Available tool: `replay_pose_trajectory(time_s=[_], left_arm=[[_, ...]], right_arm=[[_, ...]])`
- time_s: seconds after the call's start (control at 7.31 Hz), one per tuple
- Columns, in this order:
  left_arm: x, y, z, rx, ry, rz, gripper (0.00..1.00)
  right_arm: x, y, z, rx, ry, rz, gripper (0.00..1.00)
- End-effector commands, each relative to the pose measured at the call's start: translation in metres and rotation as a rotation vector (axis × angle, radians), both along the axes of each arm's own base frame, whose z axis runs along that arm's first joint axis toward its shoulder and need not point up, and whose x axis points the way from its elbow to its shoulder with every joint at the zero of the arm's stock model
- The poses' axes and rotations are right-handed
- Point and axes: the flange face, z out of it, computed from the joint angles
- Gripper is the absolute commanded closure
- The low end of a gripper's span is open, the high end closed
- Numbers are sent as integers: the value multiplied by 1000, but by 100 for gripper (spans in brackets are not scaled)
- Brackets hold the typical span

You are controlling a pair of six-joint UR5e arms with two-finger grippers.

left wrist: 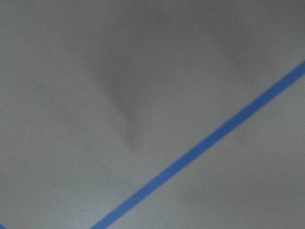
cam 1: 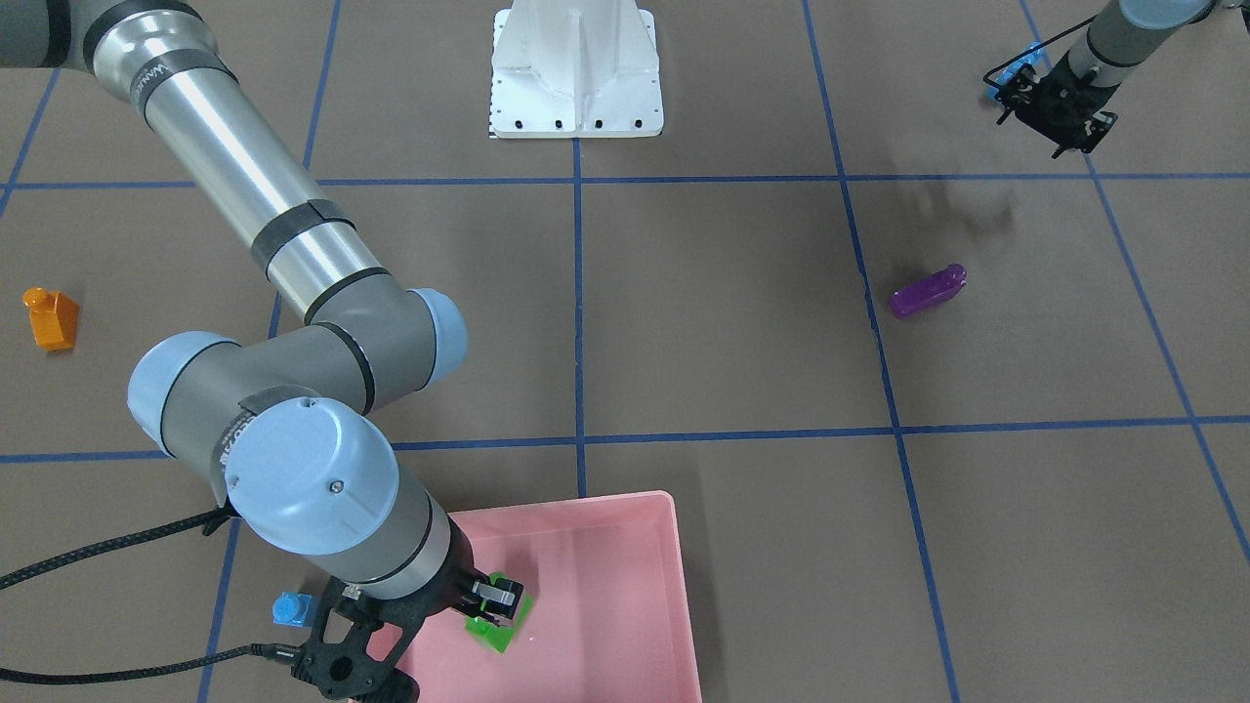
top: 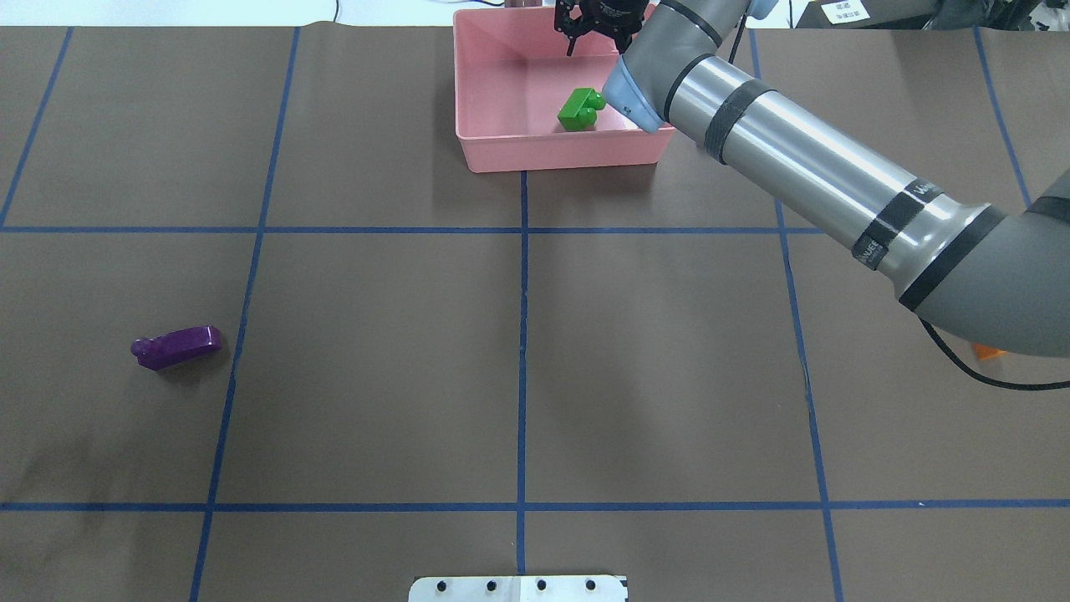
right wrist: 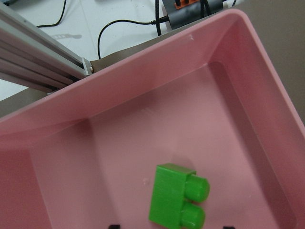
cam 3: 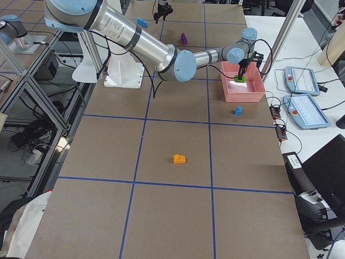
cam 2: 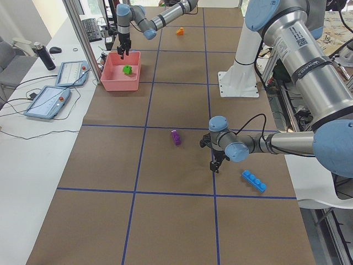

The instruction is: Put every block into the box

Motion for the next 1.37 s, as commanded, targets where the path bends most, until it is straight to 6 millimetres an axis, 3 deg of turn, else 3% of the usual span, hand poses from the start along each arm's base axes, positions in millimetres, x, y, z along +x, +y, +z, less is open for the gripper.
replay_pose_trajectory(time_s=[0.0,0.27,0.55,0.68,0.82,0.96,1.09,1.23], left_arm=[[17,43,9,-56,-69,85,0],[26,77,14,-107,-127,147,2],[26,87,20,-98,-162,152,3],[30,96,27,-105,-183,174,5],[30,98,30,-103,-191,181,6],[30,99,38,-104,-206,187,11],[30,99,38,-105,-207,184,24],[28,100,40,-108,-213,182,59]], right_arm=[[7,-1,-13,24,-15,-4,0],[26,-9,-22,42,-29,-1,0],[53,-13,-6,50,-33,5,0],[73,-2,39,43,-34,2,0],[117,16,104,58,-20,-4,0],[161,23,146,77,-29,-54,0],[201,23,176,57,-73,-97,0],[225,28,206,68,-69,-120,0]])
